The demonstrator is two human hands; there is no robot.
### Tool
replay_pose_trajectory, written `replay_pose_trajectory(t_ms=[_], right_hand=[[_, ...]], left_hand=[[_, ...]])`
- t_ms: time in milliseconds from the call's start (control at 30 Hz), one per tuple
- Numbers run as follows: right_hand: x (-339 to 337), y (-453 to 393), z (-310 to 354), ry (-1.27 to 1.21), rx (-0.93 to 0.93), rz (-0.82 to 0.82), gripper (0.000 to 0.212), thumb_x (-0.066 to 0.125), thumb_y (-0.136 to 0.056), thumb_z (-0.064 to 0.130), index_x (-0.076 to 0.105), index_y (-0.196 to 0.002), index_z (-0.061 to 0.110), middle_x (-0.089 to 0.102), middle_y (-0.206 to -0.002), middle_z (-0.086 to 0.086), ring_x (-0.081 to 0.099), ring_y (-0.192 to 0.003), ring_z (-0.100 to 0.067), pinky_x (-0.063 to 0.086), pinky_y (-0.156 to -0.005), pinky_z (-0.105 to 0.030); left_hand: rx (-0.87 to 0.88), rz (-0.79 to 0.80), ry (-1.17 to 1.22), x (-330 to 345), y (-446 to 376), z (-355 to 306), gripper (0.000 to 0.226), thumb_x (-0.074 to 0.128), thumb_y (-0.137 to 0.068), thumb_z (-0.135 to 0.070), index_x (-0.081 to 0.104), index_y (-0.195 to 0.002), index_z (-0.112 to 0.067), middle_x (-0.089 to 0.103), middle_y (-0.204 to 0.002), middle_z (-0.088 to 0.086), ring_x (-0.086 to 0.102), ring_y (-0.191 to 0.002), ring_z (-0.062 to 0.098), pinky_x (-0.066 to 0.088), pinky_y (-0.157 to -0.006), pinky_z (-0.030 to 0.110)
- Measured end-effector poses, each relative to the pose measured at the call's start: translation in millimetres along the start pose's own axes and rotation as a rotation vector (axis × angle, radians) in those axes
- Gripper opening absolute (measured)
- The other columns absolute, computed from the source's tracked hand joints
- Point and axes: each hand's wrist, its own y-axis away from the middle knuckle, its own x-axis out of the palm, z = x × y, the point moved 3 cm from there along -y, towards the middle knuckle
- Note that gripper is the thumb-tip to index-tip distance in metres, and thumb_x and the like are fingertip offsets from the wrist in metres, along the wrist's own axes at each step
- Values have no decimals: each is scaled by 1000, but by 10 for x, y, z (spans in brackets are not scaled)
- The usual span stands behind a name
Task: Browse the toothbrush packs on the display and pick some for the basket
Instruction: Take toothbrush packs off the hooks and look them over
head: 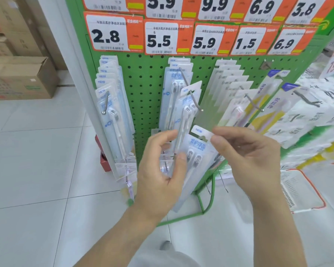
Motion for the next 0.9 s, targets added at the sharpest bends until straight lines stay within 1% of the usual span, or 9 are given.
replay_pose_trajectory(t_ms=[67, 167, 267, 367, 467, 567, 633, 767, 900], right_hand=[[42, 50, -81, -32, 45, 20, 21, 74, -83, -7, 76, -87, 14, 76, -74, 10, 65, -66, -3, 52, -64, -14], [97, 128, -245, -24, 120, 31, 19, 75, -83, -5, 76, -87, 13, 78, -78, 7, 69, -70, -4, 53, -68, -16], [166, 189, -399, 10, 167, 51, 18, 76, -86, 1, 76, -89, 19, 78, -80, 4, 70, -72, -8, 54, -69, -18], [232, 256, -511, -3, 249, 101, 12, 73, -89, 13, 73, -101, 17, 78, -82, 0, 71, -74, -14, 56, -67, -22], [278, 346, -585, -23, 324, 241, 34, 78, -88, 32, 67, -118, 19, 78, -86, -8, 71, -78, -30, 58, -66, -40], [354, 429, -645, 32, 364, 404, 49, 84, -80, 33, 61, -123, 28, 79, -86, -3, 67, -73, -24, 57, -72, -49], [393, 471, -696, 60, 392, 428, 52, 83, -74, 32, 61, -121, 31, 79, -86, -1, 66, -70, -19, 58, -67, -47], [416, 512, -805, -1, 467, 402, 49, 84, -76, 19, 64, -120, 21, 79, -86, -7, 67, -71, -24, 55, -57, -32], [429, 519, -893, -87, 533, 338, 43, 80, -79, 6, 65, -117, 16, 79, -87, -11, 71, -70, -20, 54, -55, -26]], left_hand=[[-215, 98, 88, -12, 147, 98, 38, 61, -95, -21, 55, -133, -18, 65, -126, -7, 61, -121, 20, 49, -101, 36], [-480, 184, 279, -65, 254, 220, 32, 62, -92, -24, 62, -123, -16, 74, -115, -1, 70, -109, 17, 53, -93, 32], [-556, 197, 313, -135, 291, 262, 29, 68, -90, -21, 65, -114, -6, 77, -108, 5, 73, -102, 19, 55, -86, 25], [-613, 133, 355, -196, 339, 279, 29, 69, -88, -19, 67, -113, -4, 78, -103, 6, 74, -95, 14, 54, -79, 17], [-650, 82, 375, -272, 375, 314, 30, 67, -87, -16, 68, -114, -3, 78, -101, 8, 75, -95, 19, 55, -78, 18], [-695, 41, 383, -339, 421, 387, 36, 69, -84, -20, 68, -115, -3, 78, -102, 11, 75, -96, 24, 57, -81, 26], [-738, 31, 368, -372, 469, 434, 39, 70, -82, -25, 68, -115, -5, 78, -101, 9, 75, -96, 25, 58, -85, 33], [-816, 74, 317, -417, 557, 495, 36, 68, -81, -32, 71, -110, -10, 79, -95, 6, 76, -88, 18, 57, -78, 26], [-882, 218, 232, -485, 643, 600, 21, 67, -93, -26, 74, -107, -13, 79, -95, 8, 74, -88, 22, 57, -83, 40]])
